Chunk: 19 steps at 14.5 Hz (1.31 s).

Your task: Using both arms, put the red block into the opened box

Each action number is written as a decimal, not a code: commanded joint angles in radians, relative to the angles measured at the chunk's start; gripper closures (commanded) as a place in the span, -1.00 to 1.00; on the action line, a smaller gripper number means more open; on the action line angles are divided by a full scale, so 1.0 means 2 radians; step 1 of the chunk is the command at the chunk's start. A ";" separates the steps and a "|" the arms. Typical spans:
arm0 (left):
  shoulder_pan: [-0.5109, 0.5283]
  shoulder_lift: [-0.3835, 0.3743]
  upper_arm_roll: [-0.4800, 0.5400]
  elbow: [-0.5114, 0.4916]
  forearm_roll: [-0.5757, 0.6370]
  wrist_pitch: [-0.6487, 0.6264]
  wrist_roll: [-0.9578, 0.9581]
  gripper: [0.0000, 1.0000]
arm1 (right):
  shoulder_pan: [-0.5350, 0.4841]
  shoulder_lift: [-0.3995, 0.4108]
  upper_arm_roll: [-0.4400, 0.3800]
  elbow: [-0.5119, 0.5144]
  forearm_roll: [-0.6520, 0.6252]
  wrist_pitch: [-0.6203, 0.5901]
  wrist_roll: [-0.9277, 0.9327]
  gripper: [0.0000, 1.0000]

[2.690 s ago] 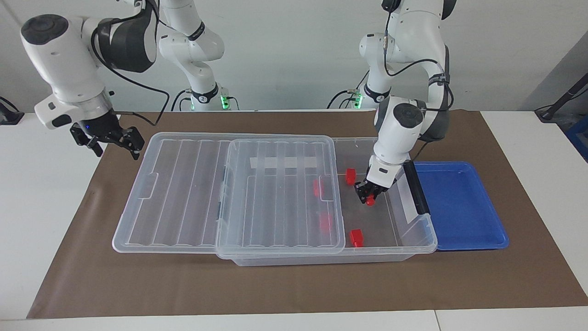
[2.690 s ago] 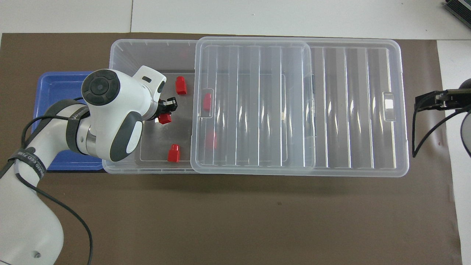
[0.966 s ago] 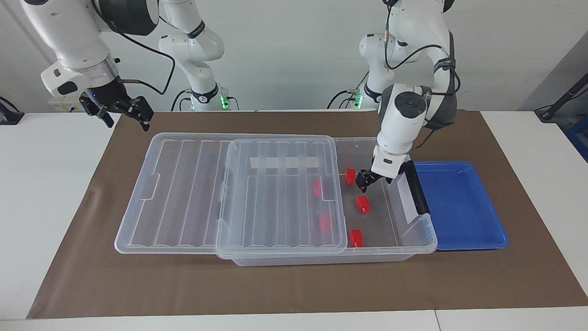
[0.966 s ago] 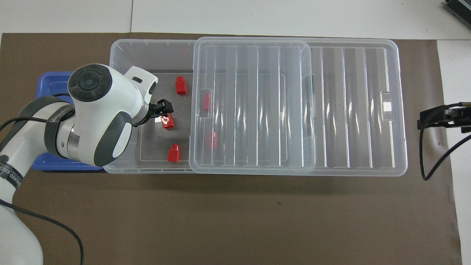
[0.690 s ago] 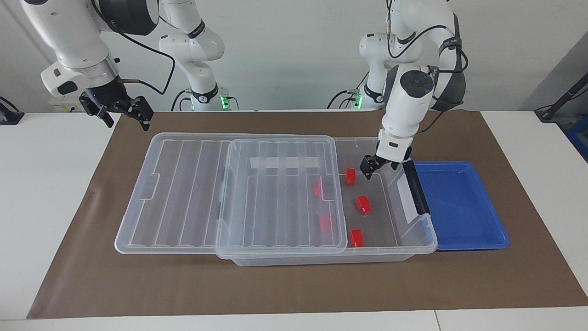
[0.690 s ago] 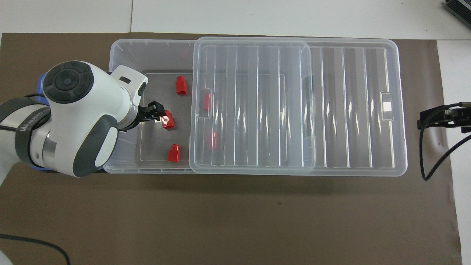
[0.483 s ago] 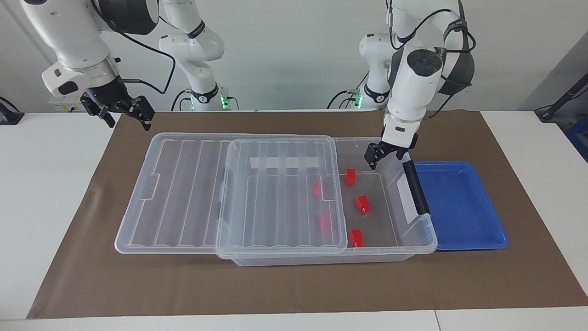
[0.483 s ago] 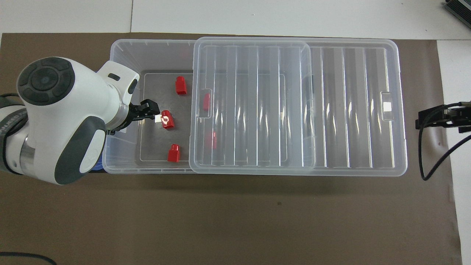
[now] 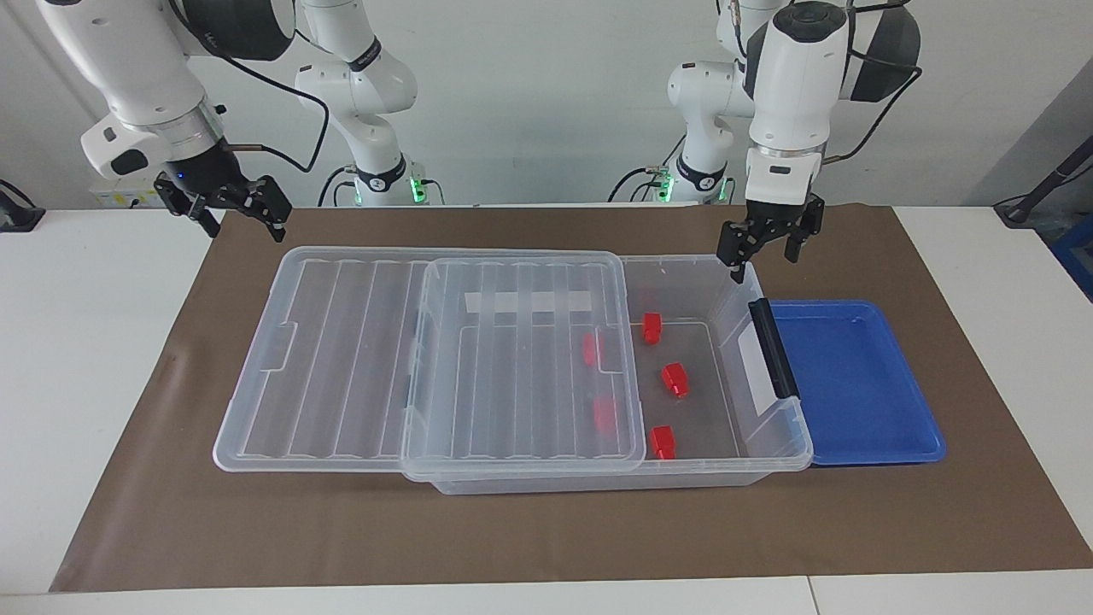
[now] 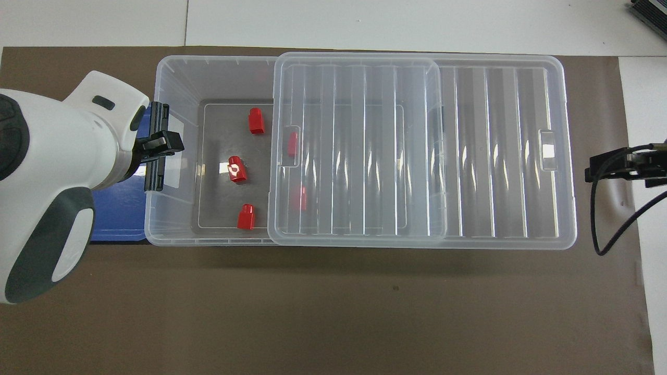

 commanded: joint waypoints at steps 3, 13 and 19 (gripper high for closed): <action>0.095 -0.007 0.000 -0.021 -0.015 -0.001 0.200 -1.00 | 0.003 -0.006 0.002 -0.001 0.000 -0.004 0.004 -1.00; 0.111 -0.007 0.000 -0.035 -0.066 0.025 0.223 -1.00 | 0.002 -0.006 0.002 -0.001 0.000 -0.001 0.004 -1.00; 0.110 -0.007 0.000 -0.034 -0.069 0.019 0.223 -1.00 | 0.002 -0.006 0.001 -0.002 0.000 -0.001 0.004 -1.00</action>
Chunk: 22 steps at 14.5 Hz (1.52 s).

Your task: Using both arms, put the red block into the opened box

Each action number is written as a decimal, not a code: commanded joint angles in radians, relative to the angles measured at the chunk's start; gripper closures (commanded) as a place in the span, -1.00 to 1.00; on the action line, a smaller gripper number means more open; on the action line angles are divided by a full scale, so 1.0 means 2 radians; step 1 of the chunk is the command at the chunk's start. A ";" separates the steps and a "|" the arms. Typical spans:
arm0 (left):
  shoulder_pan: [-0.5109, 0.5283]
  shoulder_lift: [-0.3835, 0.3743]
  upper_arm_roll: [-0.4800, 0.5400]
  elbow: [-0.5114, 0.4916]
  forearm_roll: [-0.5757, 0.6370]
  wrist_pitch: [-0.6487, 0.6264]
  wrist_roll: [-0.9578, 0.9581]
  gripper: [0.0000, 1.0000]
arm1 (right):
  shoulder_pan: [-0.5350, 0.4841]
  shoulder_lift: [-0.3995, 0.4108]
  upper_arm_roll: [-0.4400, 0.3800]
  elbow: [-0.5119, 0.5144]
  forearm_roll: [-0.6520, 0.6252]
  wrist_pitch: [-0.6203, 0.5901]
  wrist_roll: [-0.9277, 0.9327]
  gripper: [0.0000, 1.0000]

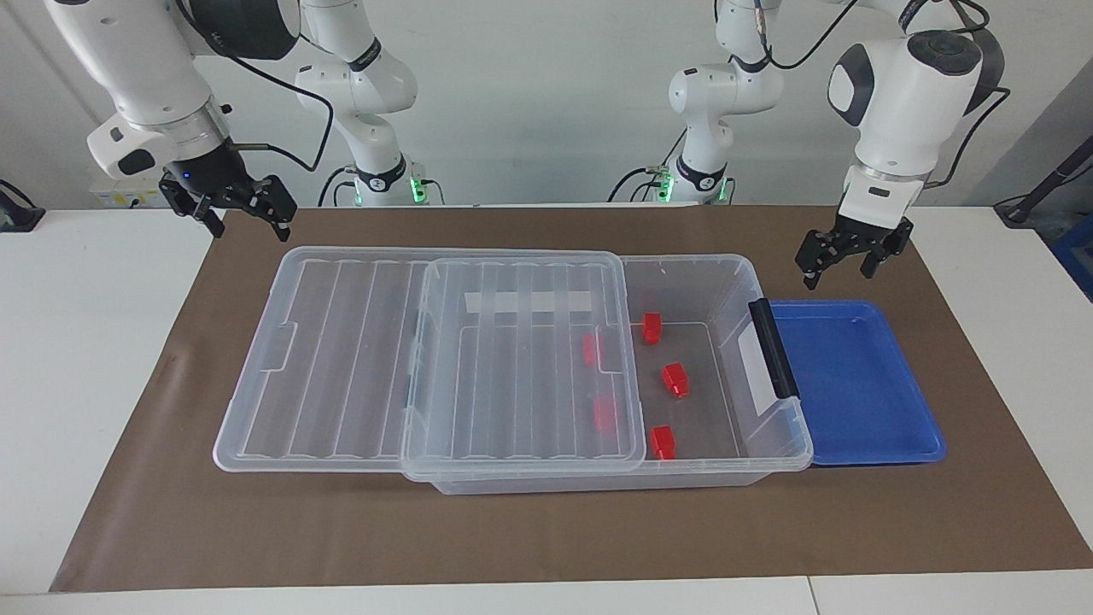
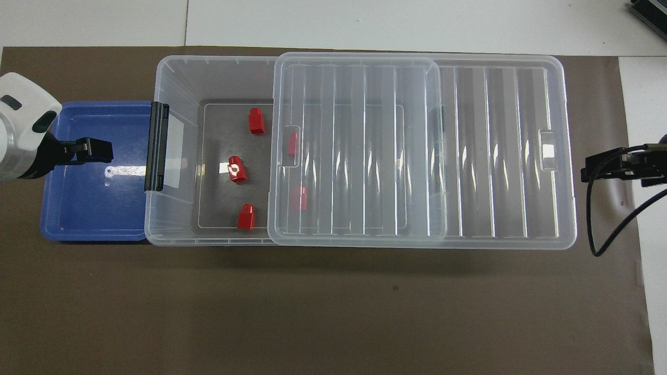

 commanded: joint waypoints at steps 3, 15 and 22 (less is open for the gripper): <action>-0.001 -0.008 0.001 -0.011 -0.009 0.006 0.011 -1.00 | -0.002 -0.006 0.001 -0.003 0.000 0.000 0.004 -1.00; 0.005 -0.009 0.001 -0.013 -0.041 0.006 0.010 -1.00 | -0.005 -0.006 0.001 -0.003 0.000 0.000 0.004 -1.00; 0.005 -0.009 0.001 -0.013 -0.041 0.001 0.012 -1.00 | -0.006 -0.006 0.001 -0.003 0.000 0.000 0.003 -1.00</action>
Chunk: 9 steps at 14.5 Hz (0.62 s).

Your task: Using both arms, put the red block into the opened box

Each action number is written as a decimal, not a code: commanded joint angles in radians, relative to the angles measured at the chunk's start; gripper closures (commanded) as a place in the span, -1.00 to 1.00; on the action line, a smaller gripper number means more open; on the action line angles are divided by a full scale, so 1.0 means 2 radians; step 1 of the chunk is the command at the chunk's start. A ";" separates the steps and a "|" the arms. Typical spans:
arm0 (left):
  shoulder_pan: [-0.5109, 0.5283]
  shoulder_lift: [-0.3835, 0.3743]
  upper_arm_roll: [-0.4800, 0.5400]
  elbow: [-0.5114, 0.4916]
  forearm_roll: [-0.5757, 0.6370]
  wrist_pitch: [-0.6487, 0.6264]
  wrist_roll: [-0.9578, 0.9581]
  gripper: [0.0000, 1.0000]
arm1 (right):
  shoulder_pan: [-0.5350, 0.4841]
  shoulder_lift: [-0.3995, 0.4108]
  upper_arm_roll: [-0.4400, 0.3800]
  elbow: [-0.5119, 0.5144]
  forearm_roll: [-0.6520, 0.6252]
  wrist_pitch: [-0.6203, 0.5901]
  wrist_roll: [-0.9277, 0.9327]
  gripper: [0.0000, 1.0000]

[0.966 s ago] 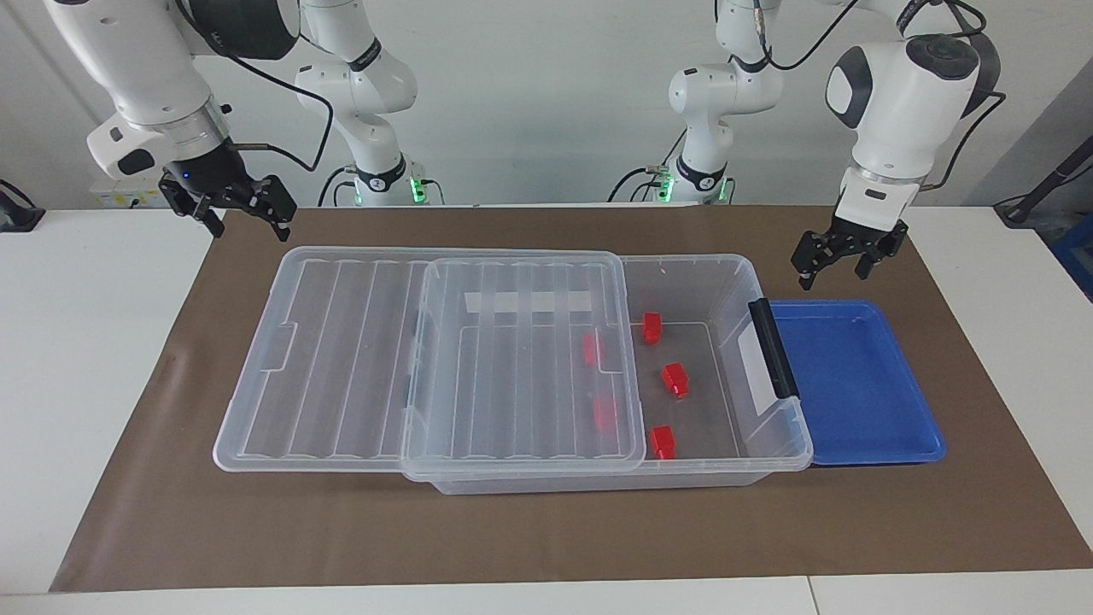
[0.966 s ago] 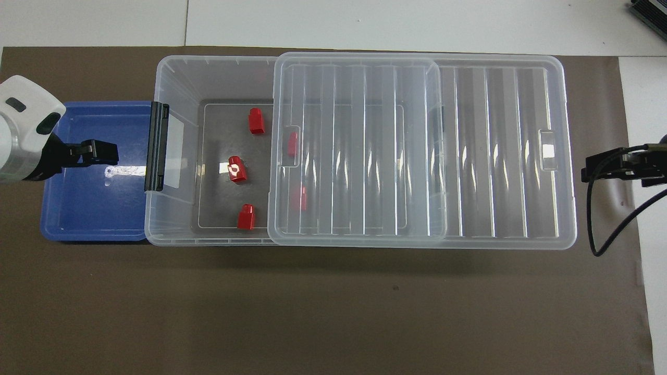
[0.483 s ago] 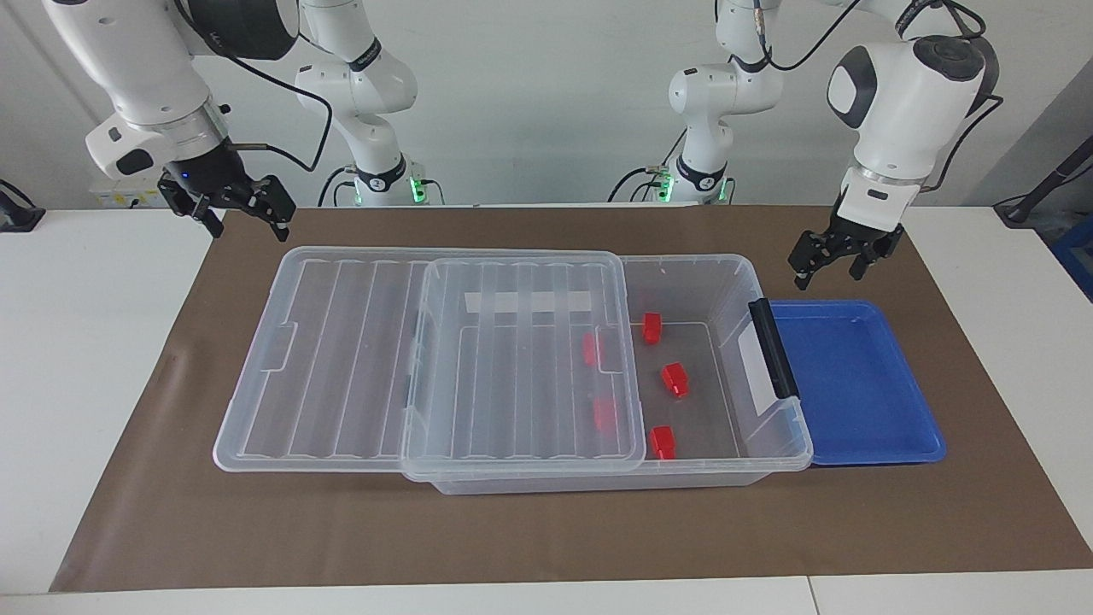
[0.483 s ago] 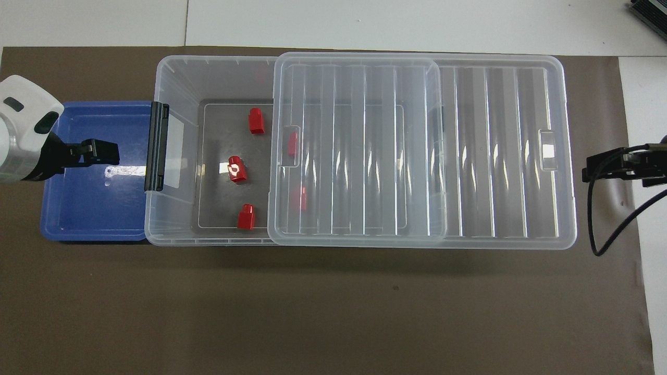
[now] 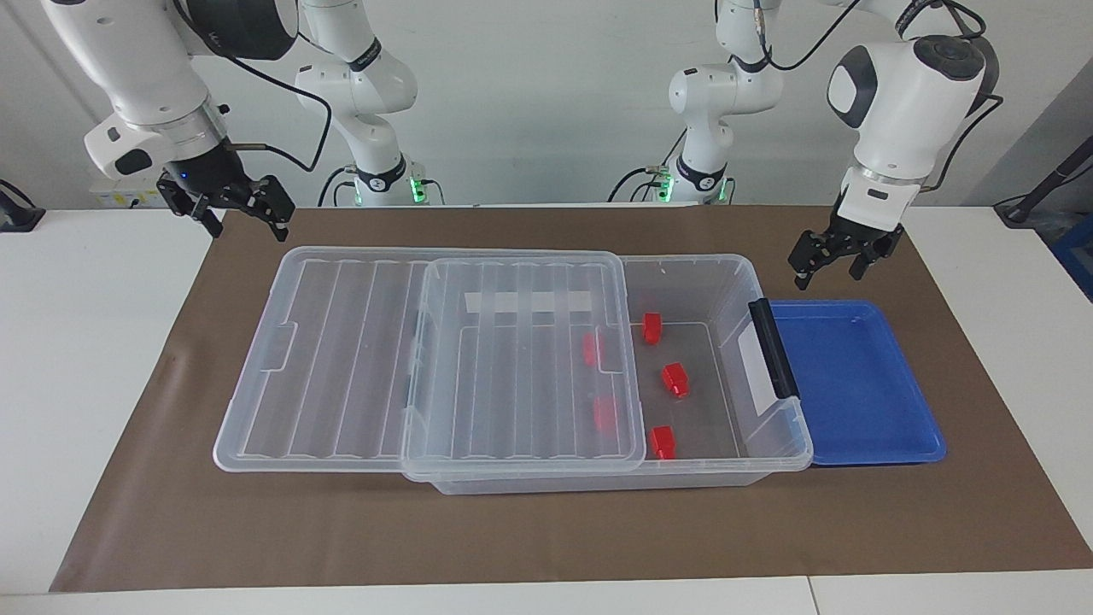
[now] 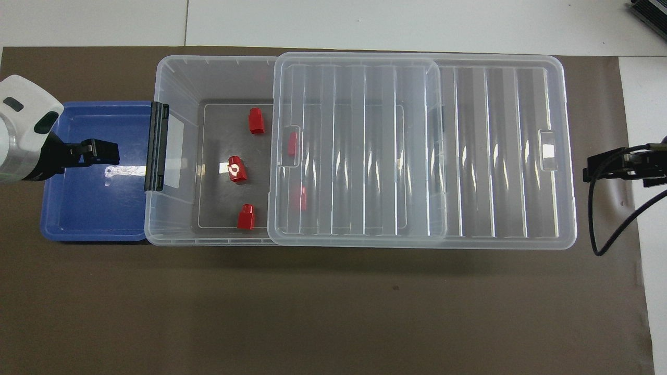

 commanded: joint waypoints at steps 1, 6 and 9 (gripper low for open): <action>0.004 -0.008 -0.001 -0.006 -0.009 -0.001 0.010 -1.00 | -0.004 -0.006 0.001 -0.003 0.000 0.000 0.003 -1.00; -0.007 -0.007 0.008 -0.004 -0.005 -0.008 0.011 -1.00 | -0.004 -0.006 0.001 -0.003 0.000 0.000 0.003 -1.00; -0.038 -0.006 0.039 0.001 -0.005 -0.010 0.012 -1.00 | -0.004 -0.006 0.001 -0.003 0.000 0.000 0.003 -1.00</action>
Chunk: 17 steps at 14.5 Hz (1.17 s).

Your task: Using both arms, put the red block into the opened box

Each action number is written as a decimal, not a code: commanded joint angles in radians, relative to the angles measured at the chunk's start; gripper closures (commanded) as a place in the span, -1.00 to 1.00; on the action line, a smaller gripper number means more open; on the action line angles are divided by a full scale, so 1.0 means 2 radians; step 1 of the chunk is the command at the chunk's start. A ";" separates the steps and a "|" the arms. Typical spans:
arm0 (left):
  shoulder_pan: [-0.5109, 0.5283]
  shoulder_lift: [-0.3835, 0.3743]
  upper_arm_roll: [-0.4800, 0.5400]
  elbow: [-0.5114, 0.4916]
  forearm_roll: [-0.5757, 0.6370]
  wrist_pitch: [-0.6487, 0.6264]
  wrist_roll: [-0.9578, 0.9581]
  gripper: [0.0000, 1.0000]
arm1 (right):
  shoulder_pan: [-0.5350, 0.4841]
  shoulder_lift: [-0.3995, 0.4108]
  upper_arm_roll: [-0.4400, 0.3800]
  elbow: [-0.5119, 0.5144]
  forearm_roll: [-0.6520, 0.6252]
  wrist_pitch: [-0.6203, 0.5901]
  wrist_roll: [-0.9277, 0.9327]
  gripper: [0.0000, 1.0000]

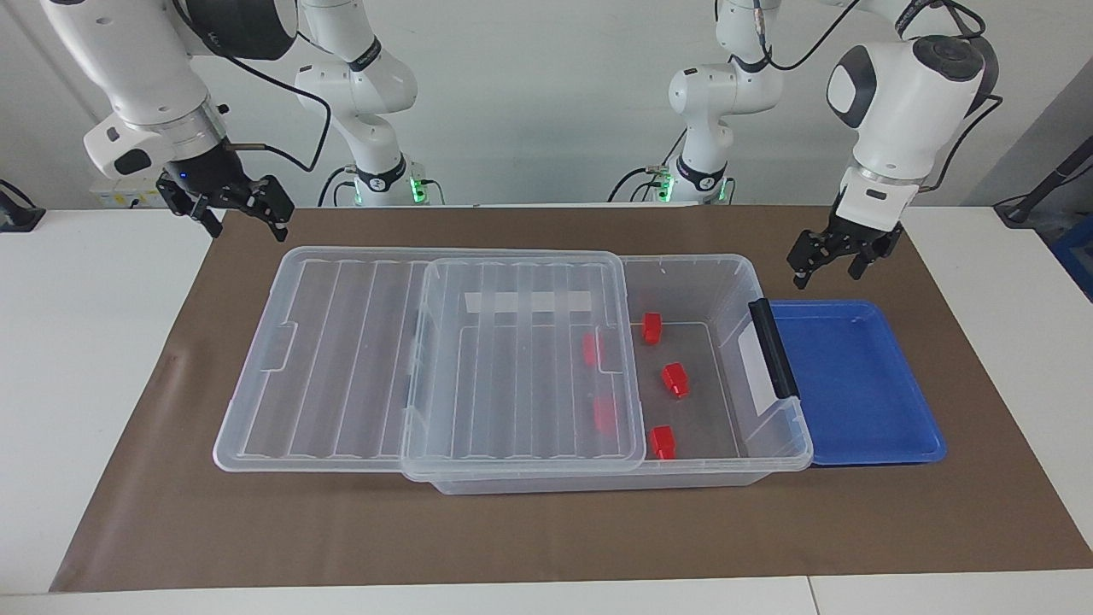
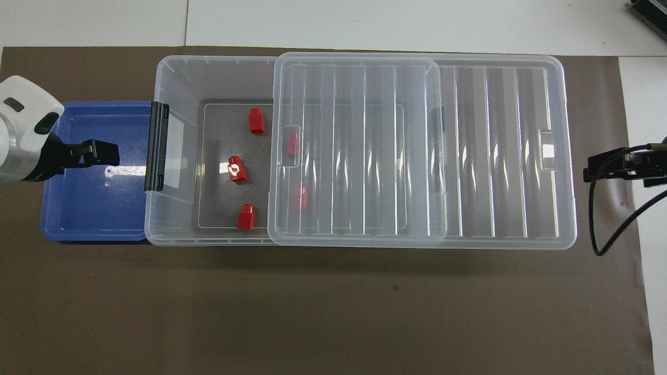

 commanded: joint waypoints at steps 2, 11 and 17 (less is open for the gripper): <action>-0.036 -0.006 0.036 0.000 -0.005 -0.009 0.009 -1.00 | -0.004 -0.006 0.001 -0.003 0.000 0.000 0.003 -1.00; -0.036 0.012 0.031 0.088 -0.010 -0.131 0.008 -1.00 | -0.004 -0.006 0.001 -0.003 0.000 0.000 0.003 -1.00; -0.032 0.004 0.035 0.114 -0.010 -0.183 0.009 -1.00 | -0.004 -0.006 0.001 -0.003 0.000 0.000 0.004 -1.00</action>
